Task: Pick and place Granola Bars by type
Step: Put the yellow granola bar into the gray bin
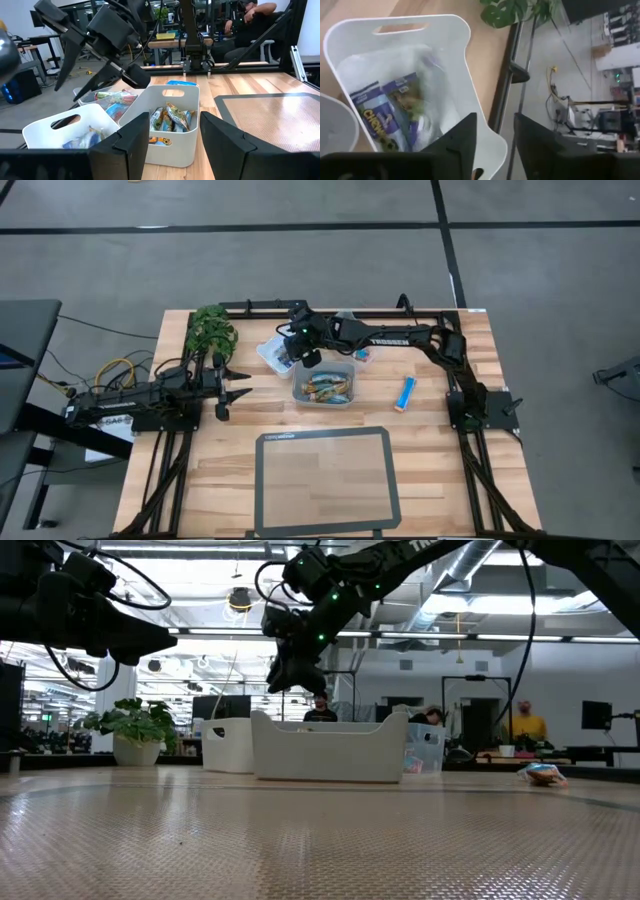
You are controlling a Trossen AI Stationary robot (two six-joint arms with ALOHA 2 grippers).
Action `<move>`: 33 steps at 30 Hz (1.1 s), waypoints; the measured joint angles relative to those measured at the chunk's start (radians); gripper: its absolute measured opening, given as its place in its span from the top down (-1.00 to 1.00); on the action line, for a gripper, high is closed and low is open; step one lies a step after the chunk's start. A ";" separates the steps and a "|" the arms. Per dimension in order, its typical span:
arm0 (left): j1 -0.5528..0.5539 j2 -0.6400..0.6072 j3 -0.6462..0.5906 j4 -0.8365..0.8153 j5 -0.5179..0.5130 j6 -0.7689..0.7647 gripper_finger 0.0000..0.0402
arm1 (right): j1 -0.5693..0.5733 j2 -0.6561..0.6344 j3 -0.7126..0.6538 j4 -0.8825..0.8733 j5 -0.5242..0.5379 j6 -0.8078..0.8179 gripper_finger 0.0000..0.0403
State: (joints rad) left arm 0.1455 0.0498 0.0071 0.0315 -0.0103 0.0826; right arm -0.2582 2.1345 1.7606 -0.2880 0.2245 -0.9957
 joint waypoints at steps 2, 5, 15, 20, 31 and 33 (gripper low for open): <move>0.000 0.000 0.000 0.000 0.000 0.000 0.16 | 0.000 0.000 0.000 -0.002 0.001 0.022 0.31; 0.000 0.000 0.000 0.000 0.000 0.000 0.16 | 0.000 0.000 0.000 -0.008 0.010 0.058 0.19; 0.000 0.000 0.000 0.000 0.000 0.000 0.16 | 0.048 -0.093 0.000 -0.248 -0.037 0.438 -0.04; 0.000 0.001 0.000 0.000 0.001 0.000 0.16 | 0.099 -0.184 -0.013 -0.517 -0.140 0.740 -0.07; 0.000 0.001 0.000 0.000 0.001 0.000 0.16 | 0.214 -0.478 -0.421 -0.785 -0.174 1.313 -0.03; 0.000 0.001 0.000 0.000 0.001 0.000 0.16 | 0.219 -0.548 -0.518 -0.783 -0.181 1.440 -0.04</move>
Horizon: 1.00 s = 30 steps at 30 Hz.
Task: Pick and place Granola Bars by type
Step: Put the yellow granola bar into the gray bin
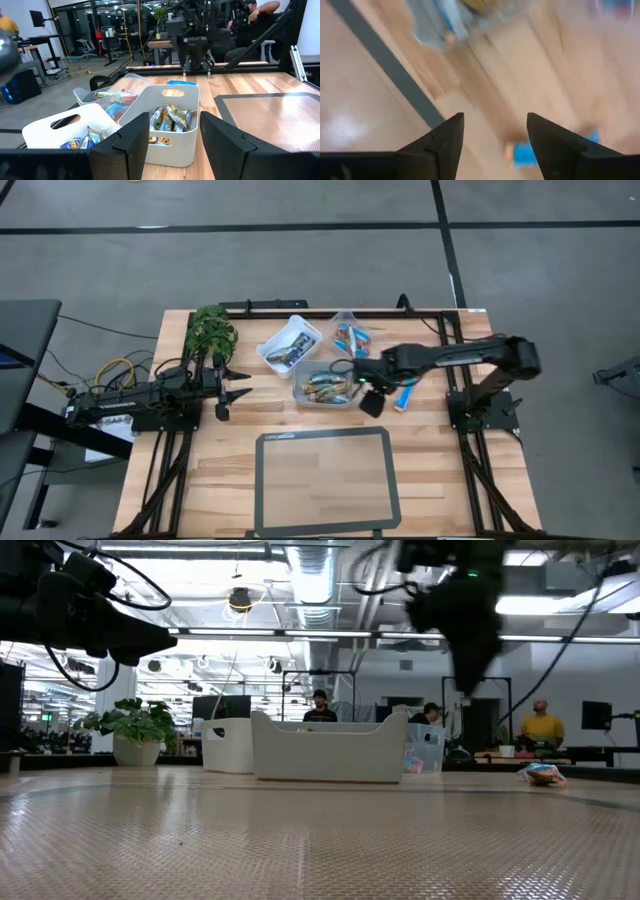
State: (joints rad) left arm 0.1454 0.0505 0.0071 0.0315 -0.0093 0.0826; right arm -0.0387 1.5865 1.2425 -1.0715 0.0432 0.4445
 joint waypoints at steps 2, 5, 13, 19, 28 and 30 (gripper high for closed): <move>0.000 0.000 0.000 0.000 0.000 0.000 0.16 | -0.001 -0.069 -0.081 0.002 -0.011 0.117 -0.04; 0.000 0.000 0.000 0.000 0.001 0.000 0.16 | -0.003 -0.160 -0.196 0.002 -0.018 0.265 -0.04; 0.000 0.000 0.000 0.000 0.000 0.000 0.16 | -0.037 -0.315 -0.426 0.115 -0.040 0.597 -0.05; 0.000 0.000 0.000 0.000 0.000 0.000 0.16 | -0.117 -0.333 -0.513 0.184 -0.080 0.681 -0.07; 0.000 0.000 0.000 0.000 0.001 0.000 0.16 | -0.253 -0.333 -0.530 0.181 -0.104 0.675 -0.04; 0.000 0.000 0.000 0.000 0.001 0.000 0.16 | -0.271 -0.333 -0.530 0.164 -0.082 0.676 -0.03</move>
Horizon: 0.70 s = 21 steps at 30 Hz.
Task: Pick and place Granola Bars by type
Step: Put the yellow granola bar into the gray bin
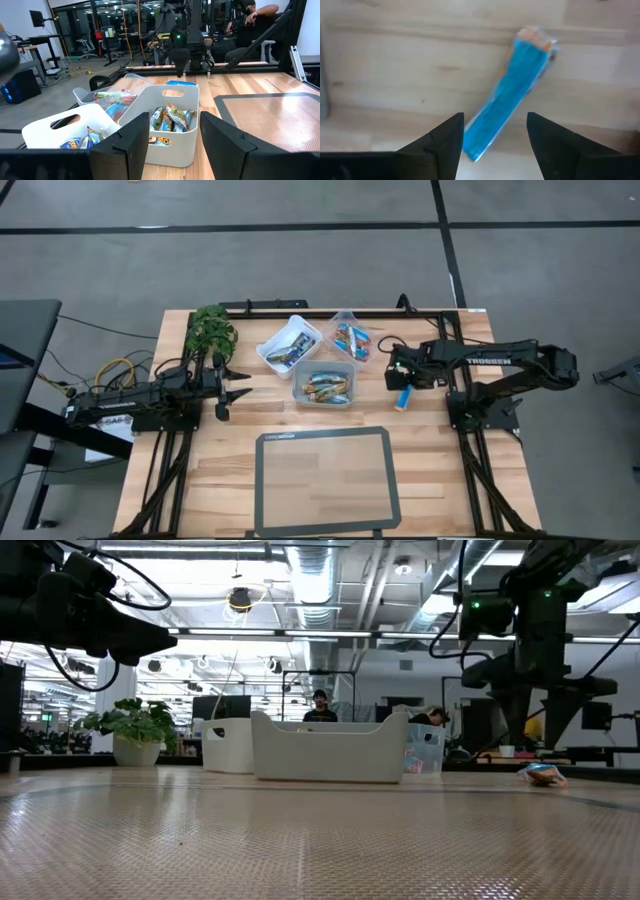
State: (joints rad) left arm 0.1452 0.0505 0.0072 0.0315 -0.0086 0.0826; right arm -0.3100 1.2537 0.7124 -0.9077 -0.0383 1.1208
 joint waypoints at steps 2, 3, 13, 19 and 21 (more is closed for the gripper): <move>0.000 0.000 0.000 0.000 0.000 0.000 0.16 | -0.002 0.000 0.000 -0.015 0.018 0.018 -0.03; 0.000 0.000 0.000 0.000 0.000 0.000 0.16 | 0.002 0.000 0.000 -0.020 0.022 0.031 -0.03; 0.000 0.000 0.000 0.000 0.000 0.000 0.16 | 0.019 0.005 -0.117 0.119 -0.010 0.137 -0.03; 0.000 0.000 0.000 0.000 0.000 0.000 0.16 | 0.020 0.011 -0.178 0.248 -0.016 0.155 -0.03; 0.000 0.000 0.000 0.000 0.001 0.000 0.16 | 0.020 0.018 -0.186 0.250 -0.016 0.160 -0.01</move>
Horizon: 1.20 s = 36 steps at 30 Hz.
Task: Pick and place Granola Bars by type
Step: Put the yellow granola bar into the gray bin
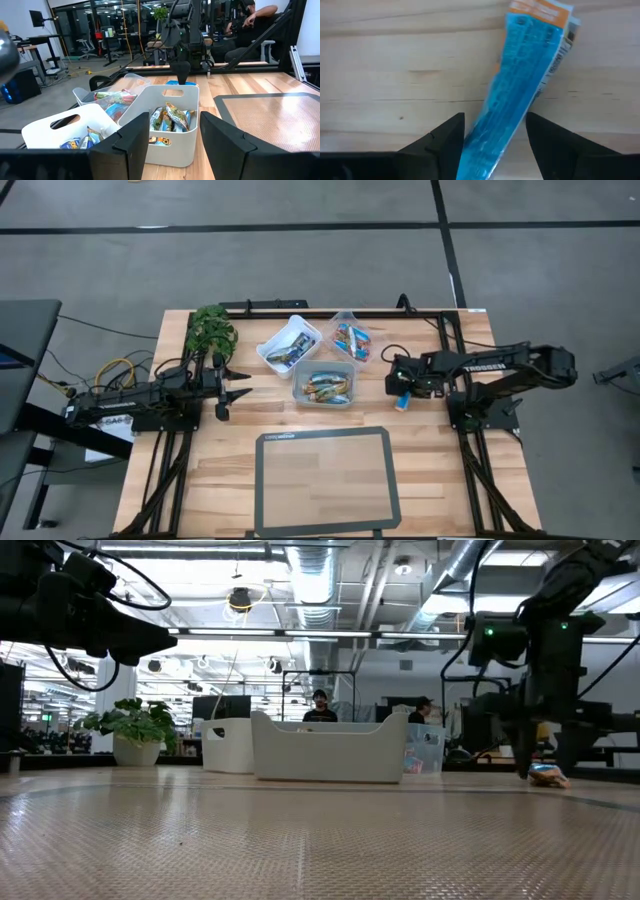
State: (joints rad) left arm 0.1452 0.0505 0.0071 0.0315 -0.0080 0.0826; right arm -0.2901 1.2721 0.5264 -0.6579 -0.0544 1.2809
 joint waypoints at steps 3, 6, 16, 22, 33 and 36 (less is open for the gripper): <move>0.000 0.000 0.000 0.000 0.000 0.000 0.16 | 0.000 0.010 -0.007 0.003 0.001 0.001 0.03; 0.000 0.000 0.000 0.000 0.000 0.000 0.16 | 0.000 0.029 -0.007 0.007 0.003 -0.020 0.10; 0.000 0.000 0.000 0.000 0.000 0.000 0.16 | 0.060 0.011 -0.012 0.038 0.067 -0.032 0.60; 0.000 0.000 0.000 0.000 0.000 0.000 0.16 | 0.095 -0.030 -0.012 0.177 0.139 -0.065 0.78; 0.000 0.000 0.000 0.000 0.000 0.000 0.16 | 0.183 -0.032 -0.012 0.644 0.212 -0.219 0.89; 0.000 0.000 0.000 0.000 0.000 0.000 0.16 | 0.198 -0.032 -0.010 0.751 0.210 -0.279 0.87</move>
State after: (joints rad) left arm 0.1454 0.0505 0.0071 0.0315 -0.0078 0.0826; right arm -0.0917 1.2404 0.5163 0.0929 0.1560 1.0014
